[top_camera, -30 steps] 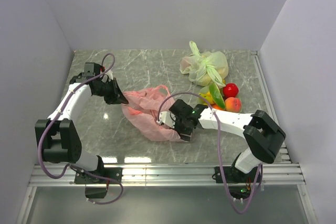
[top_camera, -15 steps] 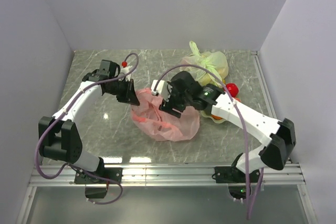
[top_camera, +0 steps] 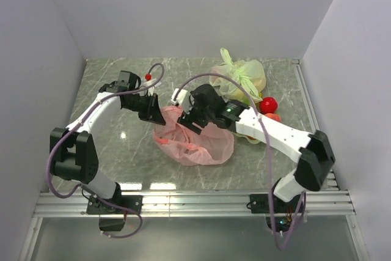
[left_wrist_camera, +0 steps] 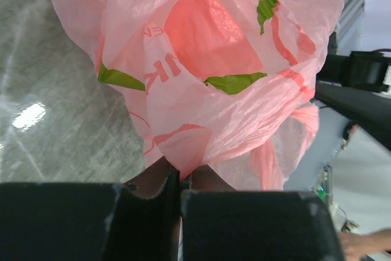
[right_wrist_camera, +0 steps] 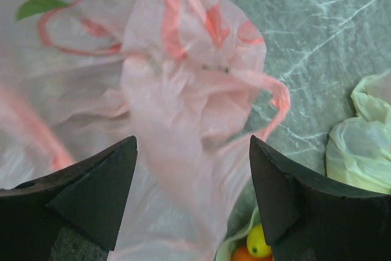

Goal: Place the fake fruits into the plastic bag and tie a complex knot

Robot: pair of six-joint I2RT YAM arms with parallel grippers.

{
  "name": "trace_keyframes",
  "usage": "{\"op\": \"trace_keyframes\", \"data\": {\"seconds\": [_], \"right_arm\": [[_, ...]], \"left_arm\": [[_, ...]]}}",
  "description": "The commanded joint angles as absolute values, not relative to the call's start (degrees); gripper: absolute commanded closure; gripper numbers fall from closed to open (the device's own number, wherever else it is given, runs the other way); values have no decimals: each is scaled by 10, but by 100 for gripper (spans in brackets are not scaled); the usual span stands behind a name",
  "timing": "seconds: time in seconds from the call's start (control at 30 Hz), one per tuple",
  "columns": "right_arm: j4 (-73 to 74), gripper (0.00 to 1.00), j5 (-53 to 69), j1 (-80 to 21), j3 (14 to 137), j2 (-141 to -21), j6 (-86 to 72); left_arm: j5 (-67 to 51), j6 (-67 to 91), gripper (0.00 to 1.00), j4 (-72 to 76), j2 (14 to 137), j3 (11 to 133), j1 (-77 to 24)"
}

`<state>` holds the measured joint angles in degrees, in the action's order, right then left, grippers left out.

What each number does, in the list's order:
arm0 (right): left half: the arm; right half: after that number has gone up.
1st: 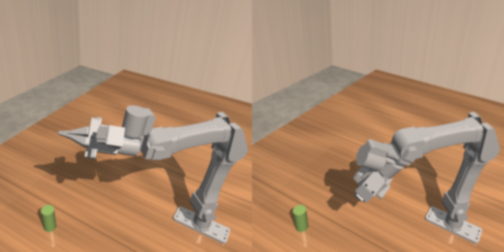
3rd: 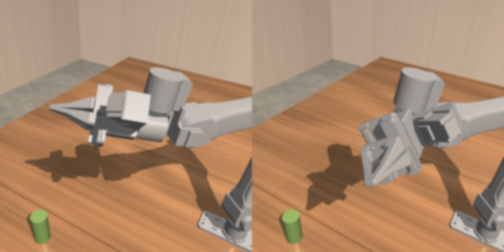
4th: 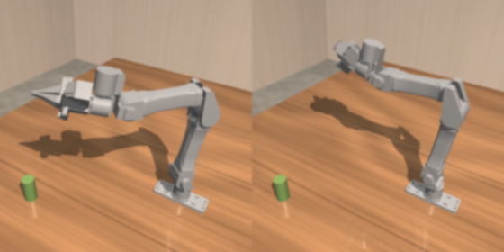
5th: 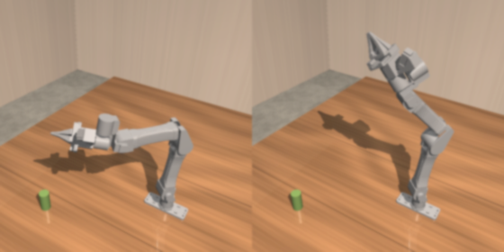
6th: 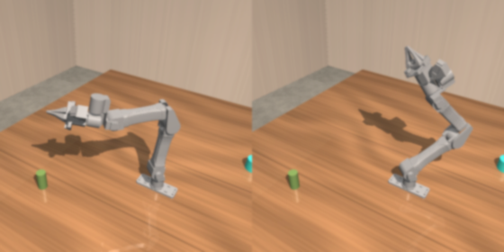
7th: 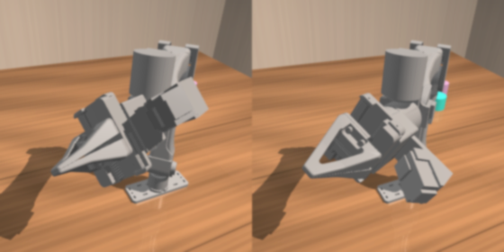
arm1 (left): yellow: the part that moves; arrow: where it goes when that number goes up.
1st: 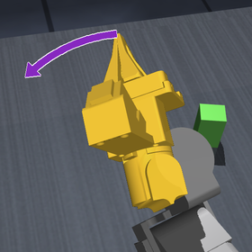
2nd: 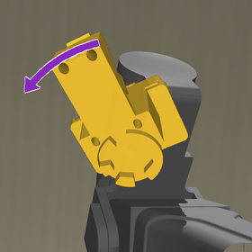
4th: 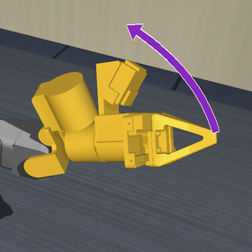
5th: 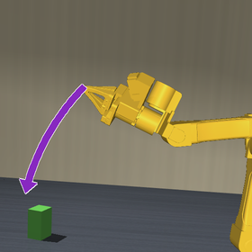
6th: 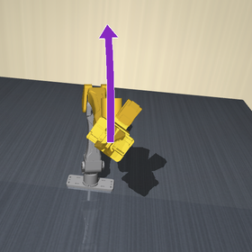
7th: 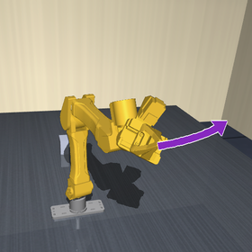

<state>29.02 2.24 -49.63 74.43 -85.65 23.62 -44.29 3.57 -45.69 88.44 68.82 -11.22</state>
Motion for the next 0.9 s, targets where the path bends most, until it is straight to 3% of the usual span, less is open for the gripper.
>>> {"op": "trace_keyframes", "data": {"seconds": [0.0, 0.07, 0.1, 0.17, 0.2, 0.23, 0.33, 0.43, 0.63, 0.77, 0.87], "right_arm": [[241, 20, 1, -497, 730, -908, 235], [222, 26, 2, -497, 719, -922, 241], [220, 46, 2, -493, 721, -928, 240], [243, 73, 3, -486, 741, -949, 213], [252, 94, 15, -479, 762, -953, 201], [257, 100, 34, -468, 770, -952, 188], [284, 100, 70, -460, 797, -949, 154], [322, 100, 111, -459, 825, -960, 107], [364, 100, 187, -446, 870, -1002, 31], [388, 100, 233, -424, 898, -1032, 4], [400, 100, 243, -411, 914, -1047, 1]], "left_arm": [[-495, 11, 93, -468, 884, 716, -104], [-509, 6, 90, -470, 878, 717, -91], [-528, 6, 87, -472, 869, 718, -84], [-545, -15, 68, -468, 854, 714, -57], [-557, -17, 61, -455, 828, 702, -46], [-577, -21, 46, -450, 813, 696, -34], [-593, -81, 27, -425, 726, 678, -4], [-582, -138, 16, -354, 623, 657, -7], [-523, -298, 16, -361, 541, 643, -134], [-485, -483, 7, -469, 557, 645, -258], [-419, -511, 2, -475, 586, 647, -339]]}}
